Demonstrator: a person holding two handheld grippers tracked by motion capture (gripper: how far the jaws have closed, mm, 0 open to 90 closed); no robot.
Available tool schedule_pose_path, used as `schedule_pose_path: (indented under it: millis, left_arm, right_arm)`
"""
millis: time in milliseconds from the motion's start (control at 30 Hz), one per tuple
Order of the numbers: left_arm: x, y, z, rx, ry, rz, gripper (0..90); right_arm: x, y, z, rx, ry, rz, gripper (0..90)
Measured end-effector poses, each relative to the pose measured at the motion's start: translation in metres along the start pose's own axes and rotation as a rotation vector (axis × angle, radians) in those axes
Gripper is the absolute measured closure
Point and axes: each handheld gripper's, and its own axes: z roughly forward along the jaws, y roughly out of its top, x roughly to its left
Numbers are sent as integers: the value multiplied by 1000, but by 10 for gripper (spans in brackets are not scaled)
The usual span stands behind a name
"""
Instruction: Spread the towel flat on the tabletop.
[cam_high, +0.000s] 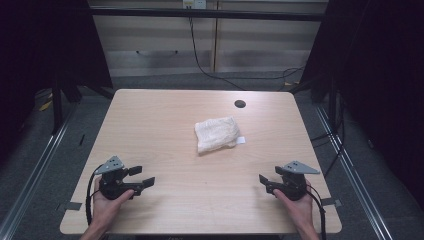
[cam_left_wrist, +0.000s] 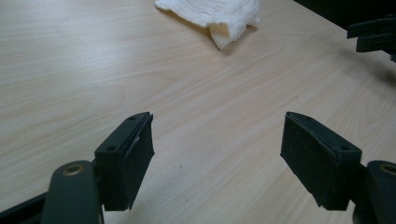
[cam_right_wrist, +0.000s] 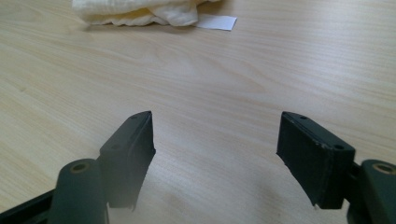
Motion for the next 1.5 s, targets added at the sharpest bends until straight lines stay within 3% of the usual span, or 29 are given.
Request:
schedule_pose_path:
  millis: [167, 267, 400, 500, 667, 800, 900, 967, 1100, 1267, 1400, 1500]
  left_arm:
    - [-1, 0, 4, 13, -31, 3, 230]
    - [-1, 0, 5, 11, -44, 12, 212]
    - [-1, 0, 4, 17, -44, 11, 210]
    - [-3, -1, 1, 17, -29, 20, 213]
    - [-7, -1, 1, 22, -25, 33, 228]
    - [-7, -1, 2, 26, -15, 35, 233]
    - [-6, -1, 3, 35, -1, 34, 240]
    - [-6, -1, 3, 28, -11, 36, 236]
    - [-7, 0, 1, 25, -24, 47, 234]
    - [-6, -1, 1, 26, -19, 44, 234]
    - [-5, -1, 2, 29, -10, 36, 234]
    - [-5, -1, 2, 34, -6, 36, 235]
  right_arm:
    - [-2, 3, 0, 6, 41, 18, 292]
    - [-2, 9, 0, 29, 103, 34, 284]
    - [6, 17, 1, 25, 135, -2, 286]
    - [9, 21, 3, 37, 165, -29, 336]
    - [11, 30, 13, 43, 176, -59, 337]
    - [15, 44, 13, 28, 208, -77, 340]
    - [15, 55, 16, 37, 204, -89, 348]
    - [12, 64, 25, 58, 211, -85, 388]
    - [11, 69, 33, 49, 227, -68, 420]
    - [16, 86, 44, 69, 241, -105, 429]
    - [13, 103, 57, 73, 301, -135, 411]
    - [10, 109, 65, 85, 302, -133, 402]
